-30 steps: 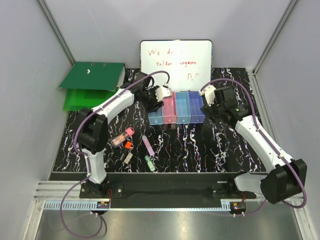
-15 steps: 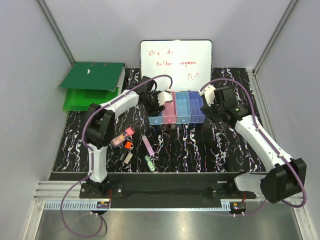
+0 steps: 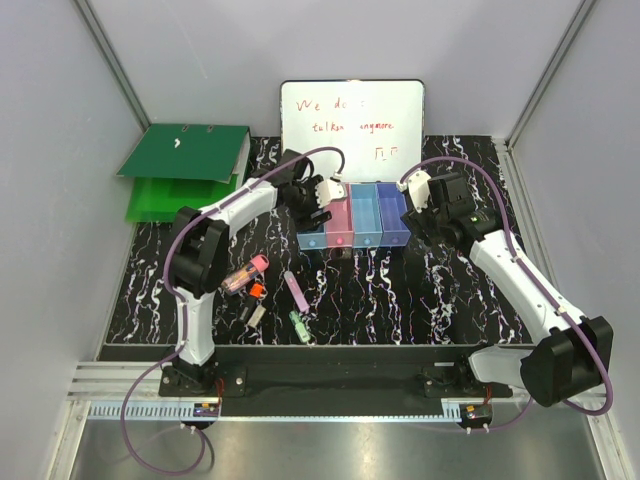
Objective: Sort the stationery into containers
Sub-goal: Place the stationery in the storage box, then pick up the stationery from the center of the board.
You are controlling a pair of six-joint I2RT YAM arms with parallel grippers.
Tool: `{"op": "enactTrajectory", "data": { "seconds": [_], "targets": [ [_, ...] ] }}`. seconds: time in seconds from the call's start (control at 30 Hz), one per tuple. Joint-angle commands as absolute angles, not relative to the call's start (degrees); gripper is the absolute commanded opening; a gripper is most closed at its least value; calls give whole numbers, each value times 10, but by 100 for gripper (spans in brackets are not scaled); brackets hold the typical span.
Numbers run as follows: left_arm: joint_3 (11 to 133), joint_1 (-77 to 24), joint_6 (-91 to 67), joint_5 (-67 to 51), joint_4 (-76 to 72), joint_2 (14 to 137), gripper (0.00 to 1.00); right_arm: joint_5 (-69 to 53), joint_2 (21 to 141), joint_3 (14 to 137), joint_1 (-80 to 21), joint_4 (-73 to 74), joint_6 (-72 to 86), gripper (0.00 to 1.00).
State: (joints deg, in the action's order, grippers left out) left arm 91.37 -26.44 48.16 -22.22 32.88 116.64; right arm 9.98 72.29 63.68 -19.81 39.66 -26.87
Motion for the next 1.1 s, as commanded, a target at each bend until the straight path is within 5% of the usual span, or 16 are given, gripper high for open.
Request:
{"op": "enactTrajectory", "data": {
  "seconds": [0.0, 0.43, 0.8, 1.07],
  "targets": [
    [938, -263, 487, -222, 310, 1146, 78, 111, 715, 657, -195, 376, -276, 77],
    [936, -261, 464, -172, 326, 1016, 85, 127, 709, 667, -196, 375, -288, 78],
    [644, -252, 466, -62, 386, 805, 87, 127, 707, 702, -196, 373, -292, 81],
    [582, -234, 414, -40, 418, 755, 86, 127, 690, 695, -196, 372, -295, 81]
  ]
}}
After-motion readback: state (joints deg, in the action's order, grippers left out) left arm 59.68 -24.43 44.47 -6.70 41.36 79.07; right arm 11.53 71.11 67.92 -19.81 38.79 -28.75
